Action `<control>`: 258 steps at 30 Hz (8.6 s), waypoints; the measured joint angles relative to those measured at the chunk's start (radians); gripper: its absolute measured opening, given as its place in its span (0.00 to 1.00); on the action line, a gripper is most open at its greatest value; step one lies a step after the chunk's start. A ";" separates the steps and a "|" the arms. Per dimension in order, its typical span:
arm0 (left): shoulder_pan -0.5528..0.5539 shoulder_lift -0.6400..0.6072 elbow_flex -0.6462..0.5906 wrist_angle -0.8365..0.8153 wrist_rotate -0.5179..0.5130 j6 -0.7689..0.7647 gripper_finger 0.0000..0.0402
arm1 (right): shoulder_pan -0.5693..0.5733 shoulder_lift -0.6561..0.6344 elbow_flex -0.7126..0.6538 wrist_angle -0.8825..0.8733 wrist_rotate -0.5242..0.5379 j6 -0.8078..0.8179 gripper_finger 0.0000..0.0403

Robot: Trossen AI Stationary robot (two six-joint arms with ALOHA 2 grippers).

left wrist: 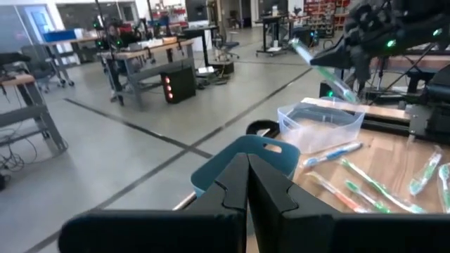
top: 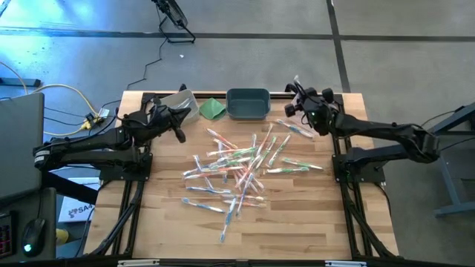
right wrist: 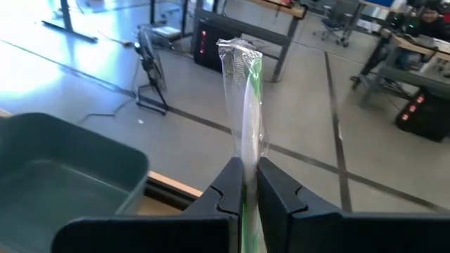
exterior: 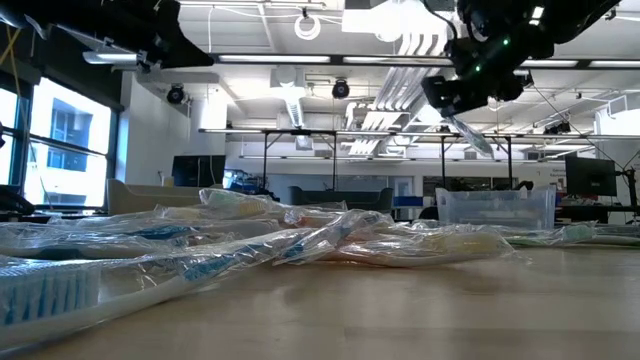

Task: Pick & Place Toothbrushes
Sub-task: Put the green toothbrush into the transparent bin, then put the blue toothbrush into the gray bin

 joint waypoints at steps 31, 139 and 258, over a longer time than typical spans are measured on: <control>0.000 0.004 0.000 -0.064 -0.003 0.048 0.00 | -0.137 0.030 0.000 -0.148 0.003 -0.051 0.03; 0.000 0.004 0.000 -0.088 -0.003 -0.276 0.00 | 0.239 -0.044 -0.001 0.206 -0.405 0.285 0.27; 0.000 0.004 0.000 -0.172 0.037 -0.268 0.00 | 0.458 0.270 0.304 -0.850 -0.743 0.265 0.01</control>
